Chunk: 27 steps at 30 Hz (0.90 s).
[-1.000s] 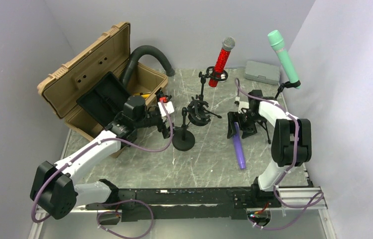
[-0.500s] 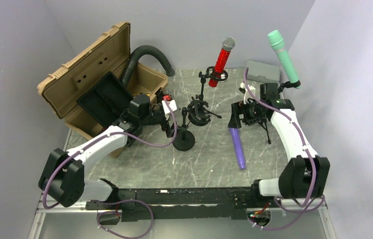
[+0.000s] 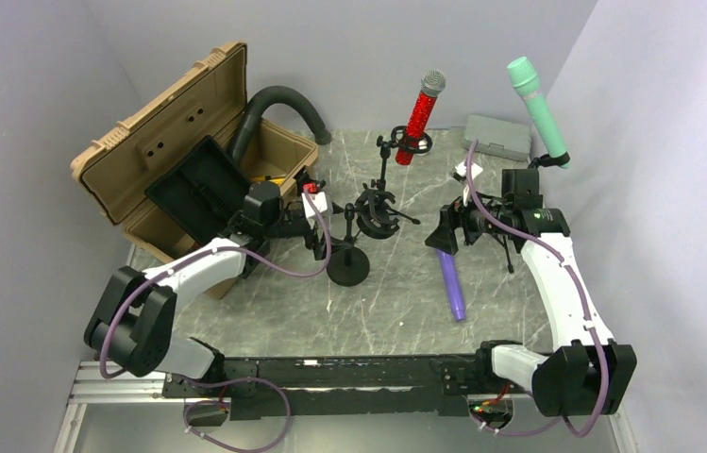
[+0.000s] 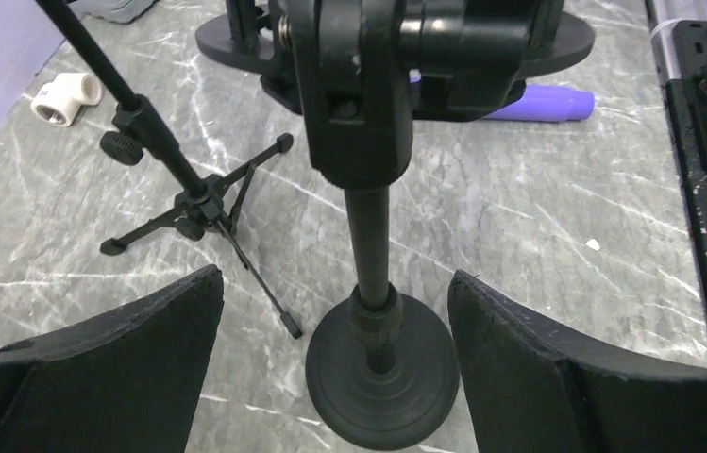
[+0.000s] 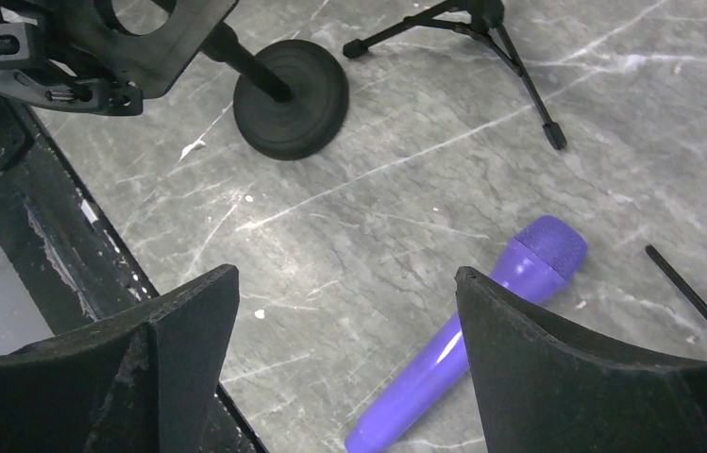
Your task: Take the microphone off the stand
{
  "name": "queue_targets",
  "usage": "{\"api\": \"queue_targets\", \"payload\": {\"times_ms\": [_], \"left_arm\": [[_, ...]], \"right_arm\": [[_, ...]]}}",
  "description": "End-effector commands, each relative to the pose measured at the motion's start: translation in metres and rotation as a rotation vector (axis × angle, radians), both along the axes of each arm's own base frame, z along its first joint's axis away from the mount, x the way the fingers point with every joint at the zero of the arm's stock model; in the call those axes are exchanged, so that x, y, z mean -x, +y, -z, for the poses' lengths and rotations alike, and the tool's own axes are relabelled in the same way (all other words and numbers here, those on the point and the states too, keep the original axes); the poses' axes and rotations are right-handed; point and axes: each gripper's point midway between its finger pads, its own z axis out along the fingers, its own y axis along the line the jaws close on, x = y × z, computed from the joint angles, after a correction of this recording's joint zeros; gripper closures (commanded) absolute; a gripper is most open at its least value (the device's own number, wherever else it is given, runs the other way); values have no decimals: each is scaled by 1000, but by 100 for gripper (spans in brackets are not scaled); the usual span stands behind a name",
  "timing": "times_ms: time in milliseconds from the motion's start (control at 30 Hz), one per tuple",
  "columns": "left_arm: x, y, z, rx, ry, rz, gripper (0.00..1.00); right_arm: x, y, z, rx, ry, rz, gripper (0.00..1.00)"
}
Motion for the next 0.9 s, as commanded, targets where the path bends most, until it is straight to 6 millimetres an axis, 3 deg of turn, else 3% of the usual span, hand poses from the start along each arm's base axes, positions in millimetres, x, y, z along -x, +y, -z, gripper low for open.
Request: {"api": "queue_targets", "payload": {"times_ms": [0,133,333,533,567,700,867], "left_arm": [[5,-16,-33,97,-31,104,12],[6,-21,-34,121,12,131,21],[0,-28,-39,123,62,145,45],[0,-31,-54,130,71,173,96],[0,-31,-58,133,68,171,100],[4,-30,-82,166,62,174,100],[10,-28,-126,233,102,153,100]], "right_arm": [[-3,14,-4,-50,-73,-86,14],[-4,20,-4,-76,-89,-108,15],[-6,27,-12,-120,-171,-134,15],[-5,34,-25,-150,-229,-170,15],[-4,36,-27,-154,-238,-178,15],[0,45,-39,-180,-282,-225,16],[10,74,-59,-220,-337,-325,16]]}}
